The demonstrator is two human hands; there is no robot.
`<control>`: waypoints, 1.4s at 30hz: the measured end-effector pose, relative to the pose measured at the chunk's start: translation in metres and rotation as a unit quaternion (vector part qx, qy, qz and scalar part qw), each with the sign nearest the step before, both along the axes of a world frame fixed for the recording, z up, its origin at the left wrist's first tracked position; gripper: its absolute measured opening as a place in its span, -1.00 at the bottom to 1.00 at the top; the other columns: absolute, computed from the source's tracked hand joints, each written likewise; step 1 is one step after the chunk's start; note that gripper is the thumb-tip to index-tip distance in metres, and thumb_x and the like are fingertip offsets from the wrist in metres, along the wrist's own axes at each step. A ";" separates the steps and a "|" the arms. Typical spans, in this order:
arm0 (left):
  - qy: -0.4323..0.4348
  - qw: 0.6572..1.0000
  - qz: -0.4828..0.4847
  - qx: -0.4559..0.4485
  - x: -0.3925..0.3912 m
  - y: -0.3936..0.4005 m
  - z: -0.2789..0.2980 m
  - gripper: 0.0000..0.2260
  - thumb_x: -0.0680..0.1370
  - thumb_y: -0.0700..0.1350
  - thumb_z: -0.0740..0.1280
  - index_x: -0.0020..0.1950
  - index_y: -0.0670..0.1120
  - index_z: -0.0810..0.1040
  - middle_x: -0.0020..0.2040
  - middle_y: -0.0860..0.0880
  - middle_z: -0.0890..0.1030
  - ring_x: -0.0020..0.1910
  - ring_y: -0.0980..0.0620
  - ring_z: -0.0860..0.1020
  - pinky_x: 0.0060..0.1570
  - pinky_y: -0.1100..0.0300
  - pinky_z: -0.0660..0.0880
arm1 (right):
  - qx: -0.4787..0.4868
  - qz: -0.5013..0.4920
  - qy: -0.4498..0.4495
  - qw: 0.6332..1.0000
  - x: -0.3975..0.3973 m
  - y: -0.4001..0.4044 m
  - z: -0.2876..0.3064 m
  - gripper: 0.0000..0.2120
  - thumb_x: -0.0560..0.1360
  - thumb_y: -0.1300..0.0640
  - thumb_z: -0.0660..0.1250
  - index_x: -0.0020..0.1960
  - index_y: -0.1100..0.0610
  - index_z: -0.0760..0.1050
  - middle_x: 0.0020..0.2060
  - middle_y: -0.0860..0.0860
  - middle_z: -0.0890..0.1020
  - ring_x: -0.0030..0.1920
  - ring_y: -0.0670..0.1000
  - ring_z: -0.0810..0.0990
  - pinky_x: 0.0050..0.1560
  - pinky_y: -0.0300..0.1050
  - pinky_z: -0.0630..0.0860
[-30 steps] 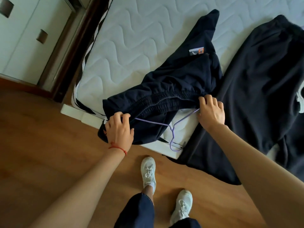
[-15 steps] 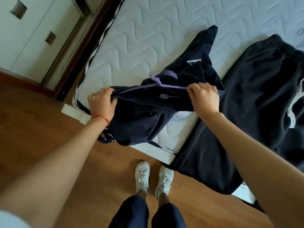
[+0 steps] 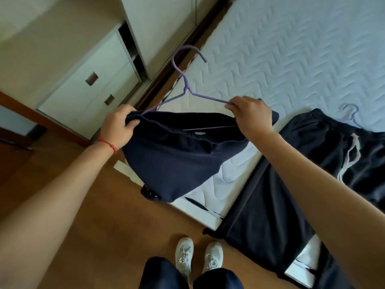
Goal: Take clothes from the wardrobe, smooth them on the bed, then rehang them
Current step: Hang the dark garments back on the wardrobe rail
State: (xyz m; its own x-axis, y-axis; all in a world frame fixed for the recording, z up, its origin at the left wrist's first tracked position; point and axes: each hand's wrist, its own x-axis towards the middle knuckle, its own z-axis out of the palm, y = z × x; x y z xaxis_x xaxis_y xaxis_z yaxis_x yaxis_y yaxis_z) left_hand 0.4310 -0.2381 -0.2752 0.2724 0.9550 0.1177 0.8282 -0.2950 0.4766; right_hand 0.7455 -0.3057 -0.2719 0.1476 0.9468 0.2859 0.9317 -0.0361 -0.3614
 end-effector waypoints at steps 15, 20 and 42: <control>-0.211 0.965 -0.012 0.155 0.007 -0.005 0.261 -0.82 0.48 -0.32 0.26 0.05 -0.26 0.54 -0.10 -0.07 0.52 -0.17 0.08 0.48 -0.10 0.31 0.39 | 0.132 -0.005 0.129 0.983 0.046 -0.070 0.213 -0.68 0.52 -0.11 0.20 0.22 -0.02 0.43 0.03 -0.02 0.59 0.04 0.04 0.54 0.04 -0.09 0.45; -0.223 0.955 -0.036 0.193 0.003 -0.016 0.319 -0.82 0.48 -0.33 0.27 0.06 -0.28 0.54 -0.09 -0.08 0.52 -0.15 0.08 0.47 -0.19 0.47 0.36 | 0.137 0.000 0.144 0.980 0.043 -0.101 0.251 -0.69 0.52 -0.08 0.22 0.18 0.08 0.40 -0.14 0.00 0.55 -0.11 0.04 0.52 -0.10 -0.14 0.35; -0.240 0.932 -0.108 0.248 0.009 -0.024 0.412 -0.79 0.51 -0.25 0.28 0.13 -0.21 0.53 0.01 -0.11 0.58 0.02 0.00 0.50 0.02 0.31 0.33 | 0.334 -0.121 -0.137 0.925 0.034 -0.135 0.414 -0.66 0.52 -0.09 0.13 0.01 0.18 0.46 -0.08 0.13 0.65 -0.13 0.25 0.59 -0.19 -0.06 0.32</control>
State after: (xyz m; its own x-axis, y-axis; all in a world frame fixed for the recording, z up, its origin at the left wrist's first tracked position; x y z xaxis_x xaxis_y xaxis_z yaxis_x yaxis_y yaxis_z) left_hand 0.4401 -0.2622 0.1365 0.2545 0.6790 0.6886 0.4508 -0.7133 0.5367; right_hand 0.7795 -0.4404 0.1426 0.1672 0.4945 0.8529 0.9855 -0.1097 -0.1296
